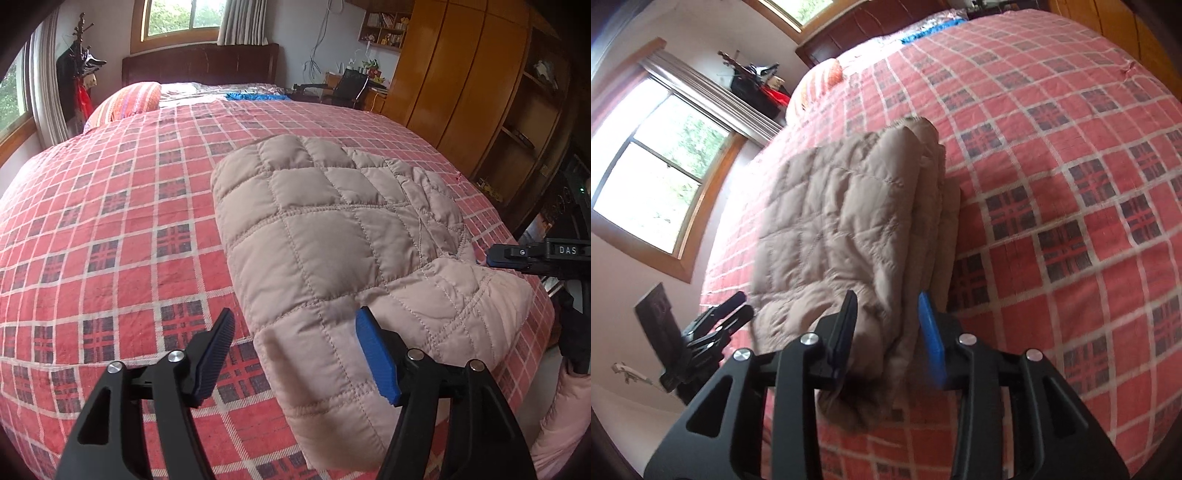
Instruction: Fold large clothes
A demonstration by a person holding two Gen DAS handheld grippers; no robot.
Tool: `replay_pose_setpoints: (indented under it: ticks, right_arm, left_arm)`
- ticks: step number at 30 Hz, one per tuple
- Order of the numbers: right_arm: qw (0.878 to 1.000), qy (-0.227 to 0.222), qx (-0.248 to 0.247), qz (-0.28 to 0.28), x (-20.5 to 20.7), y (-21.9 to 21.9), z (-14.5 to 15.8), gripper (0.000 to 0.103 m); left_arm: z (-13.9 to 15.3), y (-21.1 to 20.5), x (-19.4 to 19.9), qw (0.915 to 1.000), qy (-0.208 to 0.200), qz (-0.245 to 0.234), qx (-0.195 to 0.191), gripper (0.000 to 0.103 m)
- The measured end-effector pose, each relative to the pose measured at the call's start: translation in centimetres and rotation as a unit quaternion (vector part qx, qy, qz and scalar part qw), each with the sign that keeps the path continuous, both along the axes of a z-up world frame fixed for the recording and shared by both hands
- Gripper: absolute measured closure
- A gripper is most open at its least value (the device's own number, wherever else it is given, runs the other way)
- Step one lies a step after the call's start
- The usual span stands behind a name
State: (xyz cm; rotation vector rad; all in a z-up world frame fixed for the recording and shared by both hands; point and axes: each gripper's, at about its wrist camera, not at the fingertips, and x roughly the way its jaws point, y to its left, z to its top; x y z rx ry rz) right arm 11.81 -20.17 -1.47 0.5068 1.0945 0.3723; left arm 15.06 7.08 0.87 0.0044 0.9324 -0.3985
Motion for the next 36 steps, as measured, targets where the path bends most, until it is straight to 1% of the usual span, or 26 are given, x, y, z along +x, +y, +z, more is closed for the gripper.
replay_pose_setpoints:
  ticks: [1,2,4,7,8,9,10,12,15,17,18,19,21,24,26,28,32,36]
  right_arm:
    - [1.0,-0.006,0.002,0.004,-0.9,-0.1,0.4,0.063]
    - [1.0,-0.011,0.004,0.008,-1.6,0.0,0.7,0.058]
    - [1.0,-0.016,0.014,0.023,-2.9,0.6,1.0,0.057]
    - [0.999,-0.013,0.015,0.042,-4.1,1.6,0.8,0.057]
    - [0.999,-0.011,0.013,0.045,-3.9,1.6,0.7,0.062]
    - [0.999,-0.004,0.006,0.046,-3.8,2.1,0.5,0.079]
    - [0.999,0.006,0.002,0.048,-3.7,2.5,-0.1,0.086]
    - [0.998,0.012,0.015,0.061,-3.4,3.4,-0.6,0.094]
    - [0.997,0.011,0.029,0.077,-3.8,4.5,-1.0,0.096]
    - [0.997,0.012,0.02,0.067,-3.7,4.4,-1.2,0.096]
    - [0.997,0.016,0.029,0.07,-3.7,4.1,-1.4,0.096]
    - [0.997,0.025,0.035,0.069,-3.4,3.8,-2.0,0.096]
    - [0.997,0.042,0.027,0.058,-3.1,3.0,-3.7,0.096]
    - [0.995,0.066,0.057,0.056,-2.7,2.0,-6.0,0.095]
    - [0.994,0.071,0.067,0.056,-2.5,1.7,-6.9,0.095]
    - [0.994,0.068,0.059,0.059,-2.6,1.8,-7.1,0.095]
    - [0.995,0.07,0.043,0.062,-2.1,2.2,-7.4,0.096]
    - [0.994,0.076,0.049,0.061,-1.8,2.2,-8.0,0.096]
  left_arm:
    - [0.3,0.2,-0.6,1.0,-0.005,0.001,-0.001,0.035]
    - [0.5,0.2,-1.2,1.0,-0.008,0.0,-0.003,0.035]
    - [0.6,0.2,-2.2,1.0,-0.009,0.0,-0.002,0.035]
    - [0.6,0.2,-3.1,1.0,-0.006,0.007,-0.002,0.035]
    - [0.5,0.1,-3.2,1.0,-0.006,0.008,-0.002,0.035]
    - [0.3,0.0,-3.3,0.9999,-0.006,0.008,0.0,0.035]
    - [0.0,-0.1,-3.3,0.9999,-0.005,0.01,0.004,0.035]
    - [-0.4,-0.2,-3.2,0.9999,0.003,0.013,0.009,0.035]
    - [-0.1,0.2,-3.4,0.9997,-0.004,0.02,0.009,0.035]
    - [0.4,0.2,-3.6,0.9996,-0.015,0.022,0.011,0.035]
    - [0.4,0.1,-3.6,0.9994,-0.019,0.023,0.014,0.035]
    - [0.4,-0.1,-3.6,0.9992,-0.022,0.024,0.02,0.035]
    - [-0.3,-0.5,-3.3,0.9989,-0.02,0.023,0.036,0.035]
    - [-1.4,-0.6,-2.9,0.9989,-0.007,0.017,0.042,0.033]
    - [-1.8,-0.8,-2.8,0.9988,-0.006,0.014,0.046,0.032]
    - [-2.0,-0.9,-2.9,0.9986,-0.007,0.012,0.051,0.032]
    - [-2.5,-0.5,-2.6,0.9992,0.001,0.012,0.039,0.03]
    - [-3.1,0.0,-2.4,0.9995,0.006,0.015,0.026,0.028]
